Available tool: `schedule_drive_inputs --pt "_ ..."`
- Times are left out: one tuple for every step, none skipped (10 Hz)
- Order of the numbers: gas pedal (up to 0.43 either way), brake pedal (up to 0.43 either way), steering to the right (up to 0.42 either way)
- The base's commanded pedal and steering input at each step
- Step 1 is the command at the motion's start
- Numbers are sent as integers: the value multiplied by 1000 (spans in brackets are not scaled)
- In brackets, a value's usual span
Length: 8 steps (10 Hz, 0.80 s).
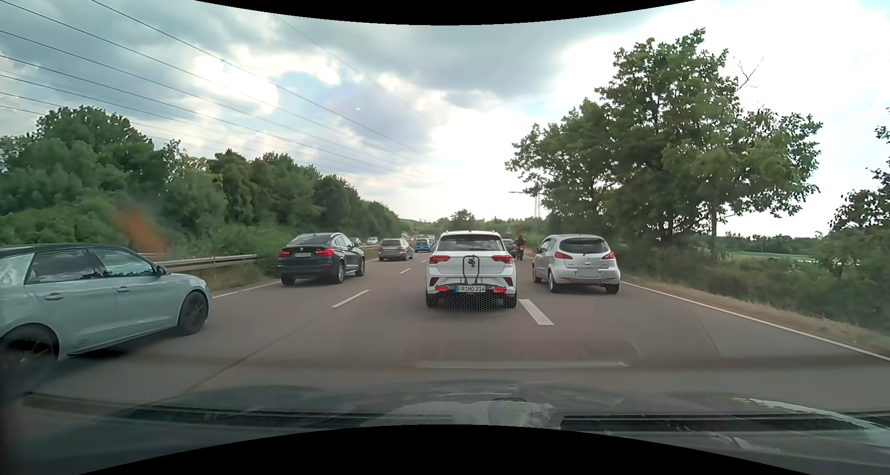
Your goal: Follow the waypoints while adhering to traffic rules and regulations
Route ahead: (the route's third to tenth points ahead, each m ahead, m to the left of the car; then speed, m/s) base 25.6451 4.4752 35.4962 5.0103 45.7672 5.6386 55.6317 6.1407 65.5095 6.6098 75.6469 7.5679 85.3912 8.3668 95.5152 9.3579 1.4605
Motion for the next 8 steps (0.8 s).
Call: schedule_drive_inputs --pt "0 0 -1" --pt "0 0 0" --pt "0 0 0" --pt "0 0 0" --pt "0 0 0" --pt "0 0 0" --pt "0 0 0" --pt "0 0 0"
